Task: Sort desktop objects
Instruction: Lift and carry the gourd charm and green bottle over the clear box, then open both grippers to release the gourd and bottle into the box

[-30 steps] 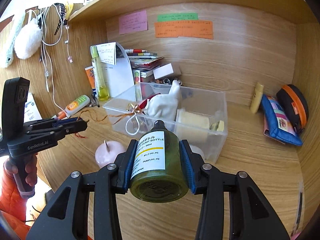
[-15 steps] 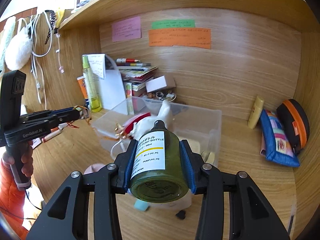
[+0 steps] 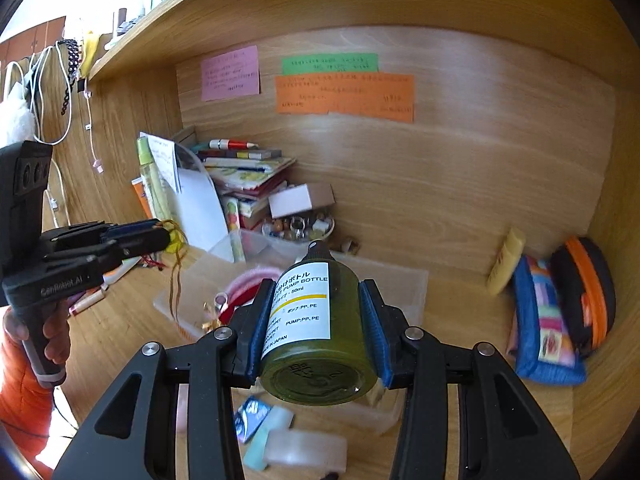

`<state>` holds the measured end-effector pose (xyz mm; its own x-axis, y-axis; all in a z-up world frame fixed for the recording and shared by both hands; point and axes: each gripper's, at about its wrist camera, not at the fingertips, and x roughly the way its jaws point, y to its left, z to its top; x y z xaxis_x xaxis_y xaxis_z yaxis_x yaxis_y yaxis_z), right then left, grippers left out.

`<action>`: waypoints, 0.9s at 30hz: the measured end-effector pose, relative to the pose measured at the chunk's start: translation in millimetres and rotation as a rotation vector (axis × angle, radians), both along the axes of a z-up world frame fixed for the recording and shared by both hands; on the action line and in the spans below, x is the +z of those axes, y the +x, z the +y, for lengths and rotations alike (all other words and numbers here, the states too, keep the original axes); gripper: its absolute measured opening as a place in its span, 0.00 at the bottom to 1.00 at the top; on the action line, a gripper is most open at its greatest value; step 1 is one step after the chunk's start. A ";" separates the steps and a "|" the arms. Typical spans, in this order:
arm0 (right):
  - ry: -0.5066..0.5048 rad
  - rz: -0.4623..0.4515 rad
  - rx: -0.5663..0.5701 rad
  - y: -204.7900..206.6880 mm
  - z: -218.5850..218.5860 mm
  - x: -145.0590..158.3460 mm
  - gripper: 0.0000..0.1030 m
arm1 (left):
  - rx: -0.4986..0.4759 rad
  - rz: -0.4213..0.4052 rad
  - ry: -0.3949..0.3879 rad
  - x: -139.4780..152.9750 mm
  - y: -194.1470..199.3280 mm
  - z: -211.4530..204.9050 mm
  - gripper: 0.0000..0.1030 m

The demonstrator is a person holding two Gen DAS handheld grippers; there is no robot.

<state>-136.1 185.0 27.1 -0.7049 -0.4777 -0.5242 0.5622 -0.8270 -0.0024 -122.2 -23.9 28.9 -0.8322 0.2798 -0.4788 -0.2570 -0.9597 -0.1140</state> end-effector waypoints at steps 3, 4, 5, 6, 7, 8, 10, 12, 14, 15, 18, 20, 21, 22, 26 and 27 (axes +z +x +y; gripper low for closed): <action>0.010 -0.004 -0.001 -10.0 -8.5 6.4 0.37 | -0.018 -0.005 0.000 3.7 -11.9 4.8 0.22; 0.016 -0.007 -0.003 -13.9 -11.7 7.9 0.37 | -0.023 -0.010 0.004 4.5 -18.0 5.9 0.22; 0.021 -0.008 -0.005 -18.3 -15.3 9.2 0.37 | -0.027 -0.013 0.008 4.2 -22.5 6.6 0.22; 0.026 -0.008 -0.006 -21.3 -17.6 9.4 0.37 | -0.029 -0.018 0.010 3.6 -26.3 7.1 0.22; 0.028 -0.010 -0.007 -24.6 -19.5 8.9 0.37 | -0.030 -0.027 0.012 0.6 -32.2 7.9 0.22; 0.028 -0.015 -0.009 -28.0 -20.8 6.9 0.37 | -0.028 -0.032 0.007 -2.5 -36.3 8.5 0.22; 0.020 -0.039 -0.014 -35.4 -20.6 -1.5 0.37 | -0.018 -0.047 -0.005 -12.4 -44.6 8.6 0.22; 0.024 -0.067 -0.024 -43.1 -19.5 -15.0 0.37 | -0.015 -0.066 -0.007 -21.4 -50.9 7.9 0.22; 0.033 -0.090 -0.041 -50.4 -17.4 -27.4 0.37 | -0.008 -0.086 -0.010 -32.0 -57.1 6.3 0.22; 0.035 -0.108 -0.046 -55.8 -15.6 -34.2 0.37 | -0.008 -0.092 -0.010 -35.3 -59.4 5.5 0.22; 0.027 -0.154 -0.057 -68.7 -10.3 -47.4 0.37 | -0.012 -0.116 -0.008 -45.2 -67.5 3.7 0.22; 0.039 -0.171 -0.073 -75.9 -7.7 -54.9 0.37 | -0.008 -0.140 -0.005 -51.5 -72.6 3.1 0.22; 0.048 -0.176 -0.085 -78.7 -7.0 -57.7 0.37 | -0.008 -0.156 -0.007 -55.2 -75.5 3.5 0.22; 0.056 -0.179 -0.092 -80.9 -6.5 -60.3 0.37 | -0.009 -0.163 -0.008 -57.8 -77.0 4.2 0.22; 0.072 -0.197 -0.094 -84.6 -9.3 -68.1 0.37 | -0.011 -0.184 -0.034 -65.8 -78.0 7.5 0.22; 0.081 -0.192 -0.097 -84.2 -10.7 -69.4 0.37 | -0.013 -0.191 -0.038 -67.3 -78.2 8.2 0.22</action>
